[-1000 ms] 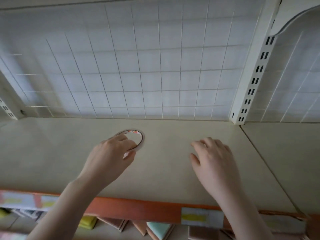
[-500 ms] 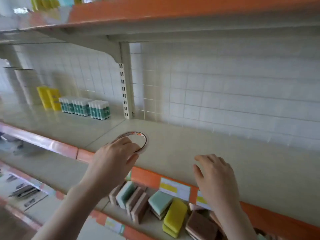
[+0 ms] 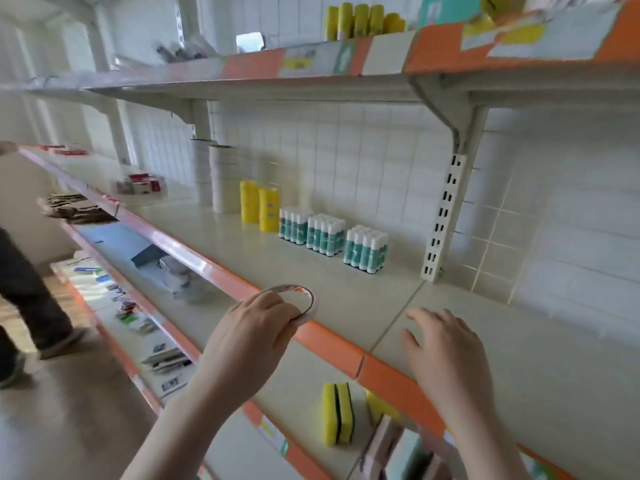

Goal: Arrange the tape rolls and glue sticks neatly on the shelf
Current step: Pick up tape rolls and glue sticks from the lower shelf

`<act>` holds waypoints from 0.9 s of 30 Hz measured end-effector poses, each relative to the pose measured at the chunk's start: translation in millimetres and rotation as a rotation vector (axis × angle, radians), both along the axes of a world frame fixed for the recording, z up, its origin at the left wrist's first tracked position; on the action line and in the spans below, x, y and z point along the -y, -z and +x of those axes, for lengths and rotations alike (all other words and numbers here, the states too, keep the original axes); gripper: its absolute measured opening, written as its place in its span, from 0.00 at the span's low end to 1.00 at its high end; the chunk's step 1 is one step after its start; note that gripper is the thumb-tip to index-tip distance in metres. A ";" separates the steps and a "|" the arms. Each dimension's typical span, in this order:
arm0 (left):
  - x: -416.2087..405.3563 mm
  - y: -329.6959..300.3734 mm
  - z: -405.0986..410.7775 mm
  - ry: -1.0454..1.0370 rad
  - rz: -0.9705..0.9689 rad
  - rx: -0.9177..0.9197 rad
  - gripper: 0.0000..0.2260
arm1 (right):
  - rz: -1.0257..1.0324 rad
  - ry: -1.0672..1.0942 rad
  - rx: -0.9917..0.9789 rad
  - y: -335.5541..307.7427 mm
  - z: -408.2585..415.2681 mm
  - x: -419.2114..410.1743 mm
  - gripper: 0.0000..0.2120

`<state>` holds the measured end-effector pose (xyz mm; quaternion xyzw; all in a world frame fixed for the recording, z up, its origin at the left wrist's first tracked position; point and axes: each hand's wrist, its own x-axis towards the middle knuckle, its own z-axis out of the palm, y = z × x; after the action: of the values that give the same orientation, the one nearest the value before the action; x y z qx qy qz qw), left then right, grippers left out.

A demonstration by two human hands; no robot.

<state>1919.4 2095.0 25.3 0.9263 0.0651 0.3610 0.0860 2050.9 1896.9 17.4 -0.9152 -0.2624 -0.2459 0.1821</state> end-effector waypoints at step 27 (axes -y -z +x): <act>-545.4 -22.6 85.9 0.155 0.078 0.038 0.13 | -0.025 -0.017 -0.030 22.2 69.6 -555.2 0.08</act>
<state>2005.3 2640.4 47.9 0.9243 -0.0225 0.3729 0.0785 2120.5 2452.1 -4.8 -0.9186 -0.2705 -0.2274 0.1768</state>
